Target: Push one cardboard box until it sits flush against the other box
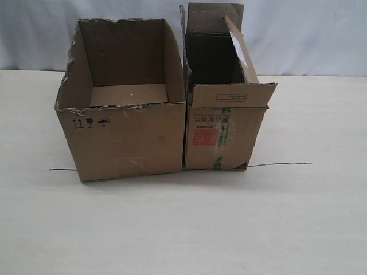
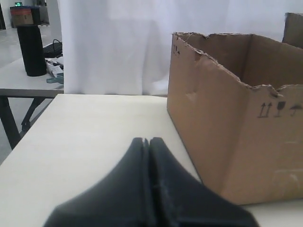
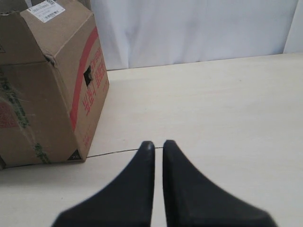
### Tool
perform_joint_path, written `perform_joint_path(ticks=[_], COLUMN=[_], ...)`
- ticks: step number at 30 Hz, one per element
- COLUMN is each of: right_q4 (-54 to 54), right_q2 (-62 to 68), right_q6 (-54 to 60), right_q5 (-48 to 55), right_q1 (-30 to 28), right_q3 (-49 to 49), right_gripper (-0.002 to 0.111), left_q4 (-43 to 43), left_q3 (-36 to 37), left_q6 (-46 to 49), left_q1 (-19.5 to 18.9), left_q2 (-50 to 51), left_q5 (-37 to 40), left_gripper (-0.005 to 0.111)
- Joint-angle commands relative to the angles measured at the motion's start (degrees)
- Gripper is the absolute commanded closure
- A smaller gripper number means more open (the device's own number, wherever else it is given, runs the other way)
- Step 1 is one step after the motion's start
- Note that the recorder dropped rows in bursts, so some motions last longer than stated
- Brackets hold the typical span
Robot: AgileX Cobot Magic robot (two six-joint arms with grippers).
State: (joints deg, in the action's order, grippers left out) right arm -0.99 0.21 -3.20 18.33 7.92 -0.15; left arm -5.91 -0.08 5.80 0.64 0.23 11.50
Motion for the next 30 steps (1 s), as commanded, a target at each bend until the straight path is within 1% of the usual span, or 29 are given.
perform_joint_path(ticks=[1, 3, 7, 12, 30], right_q4=[-0.1, -0.1, -0.1, -0.1, -0.1], right_q2=[-0.2, -0.2, -0.2, -0.2, -0.2], right_q6=[0.3, 0.3, 0.3, 0.3, 0.3], right_q5=[0.1, 0.1, 0.1, 0.1, 0.1], right_q1=[0.1, 0.1, 0.1, 0.1, 0.1], right_q3=[0.1, 0.1, 0.1, 0.1, 0.1], right_gripper=[0.103, 0.103, 0.103, 0.103, 0.103], left_q4=[-1.8, -1.2, 2.9, 3.7, 3.7], left_q3=[0.1, 0.1, 0.1, 0.1, 0.1], left_q6=[-0.4, -1.6, -6.3, -6.3, -6.3], left_q1=[-0.2, -0.1, 0.8, 2.1, 2.1], left_q2=[-0.2, -0.2, -0.2, -0.2, -0.2], left_q5=[-0.1, -0.1, -0.1, -0.1, -0.1], left_gripper=[0.107, 0.107, 0.107, 0.107, 0.107])
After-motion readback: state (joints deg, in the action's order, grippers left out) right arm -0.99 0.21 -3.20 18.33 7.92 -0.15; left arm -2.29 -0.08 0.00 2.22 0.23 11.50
